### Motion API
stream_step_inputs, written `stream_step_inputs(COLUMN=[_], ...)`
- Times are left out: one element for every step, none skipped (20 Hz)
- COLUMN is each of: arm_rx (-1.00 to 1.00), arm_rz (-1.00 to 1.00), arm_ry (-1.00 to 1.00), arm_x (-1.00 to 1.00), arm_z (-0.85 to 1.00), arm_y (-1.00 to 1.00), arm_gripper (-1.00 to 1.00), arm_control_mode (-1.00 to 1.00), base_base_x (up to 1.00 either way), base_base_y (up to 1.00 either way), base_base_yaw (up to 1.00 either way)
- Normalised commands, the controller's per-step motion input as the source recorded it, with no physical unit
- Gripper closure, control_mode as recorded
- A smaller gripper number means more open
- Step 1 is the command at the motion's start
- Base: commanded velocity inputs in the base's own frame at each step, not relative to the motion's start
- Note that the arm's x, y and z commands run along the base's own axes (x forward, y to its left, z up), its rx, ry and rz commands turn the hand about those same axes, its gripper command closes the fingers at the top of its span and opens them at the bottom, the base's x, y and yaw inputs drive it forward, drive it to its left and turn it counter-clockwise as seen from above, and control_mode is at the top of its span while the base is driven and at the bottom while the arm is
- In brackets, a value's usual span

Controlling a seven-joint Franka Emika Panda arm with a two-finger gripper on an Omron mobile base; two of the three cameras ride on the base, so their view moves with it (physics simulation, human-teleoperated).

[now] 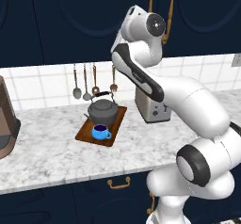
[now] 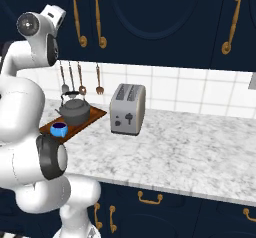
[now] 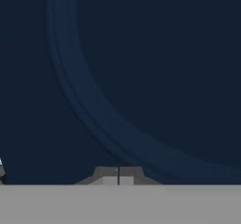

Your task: Pick the kettle from the counter and place it on the tray. Then pick the mug from the cabinet and place it on the tray. Then close the cabinet doors.

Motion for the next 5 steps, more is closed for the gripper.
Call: stream_step_inputs(arm_rx=[0.00,0.00,0.00,0.00,-0.02], arm_rz=[0.00,0.00,0.00,0.00,0.00], arm_ry=[0.00,-0.01,-0.03,-0.03,-0.04], arm_x=[0.22,0.19,0.12,0.11,0.11], arm_z=[-0.14,-0.15,-0.21,-0.27,-0.31], arm_y=[0.04,0.11,0.20,0.28,0.32], arm_gripper=[1.00,1.00,1.00,1.00,1.00], arm_control_mode=[-1.00,-1.00,-1.00,-1.00,-1.00], base_base_x=[0.00,0.00,0.00,0.00,0.00], base_base_y=[0.00,0.00,0.00,0.00,0.00], base_base_yaw=[0.00,0.00,0.00,0.00,0.00])
